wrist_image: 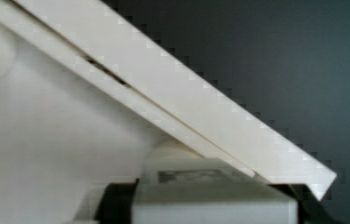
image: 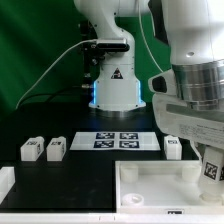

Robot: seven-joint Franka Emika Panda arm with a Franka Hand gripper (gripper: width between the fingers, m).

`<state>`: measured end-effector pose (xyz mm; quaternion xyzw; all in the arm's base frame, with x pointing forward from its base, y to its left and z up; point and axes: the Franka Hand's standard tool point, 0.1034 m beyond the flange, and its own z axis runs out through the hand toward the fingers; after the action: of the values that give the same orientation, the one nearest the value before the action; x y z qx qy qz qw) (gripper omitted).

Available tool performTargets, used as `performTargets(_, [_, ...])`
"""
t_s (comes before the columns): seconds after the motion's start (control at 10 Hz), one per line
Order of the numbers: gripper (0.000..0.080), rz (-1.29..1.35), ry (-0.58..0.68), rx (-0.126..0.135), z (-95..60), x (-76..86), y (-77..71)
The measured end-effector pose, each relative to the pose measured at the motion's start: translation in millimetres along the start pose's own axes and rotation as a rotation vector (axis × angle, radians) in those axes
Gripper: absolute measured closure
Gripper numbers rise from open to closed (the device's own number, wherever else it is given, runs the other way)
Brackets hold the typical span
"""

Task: Assemble one leg

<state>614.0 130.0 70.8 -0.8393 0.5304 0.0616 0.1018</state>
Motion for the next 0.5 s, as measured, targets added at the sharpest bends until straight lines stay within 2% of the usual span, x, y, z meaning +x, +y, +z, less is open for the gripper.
performTargets(0.1, [0.0508,0.153,-0.006,0.037,1.5,1.9,-2.0])
performTargets(0.3, [0.0506,0.418,-0.009,0.128,2.2,6.2,-6.7])
performTargets(0.4, [0.0506,0.551,-0.015,0.159,2.7,6.6,-8.6])
performTargets(0.5, [0.0506,0.606,-0.02,0.167,2.7,6.1,-10.1])
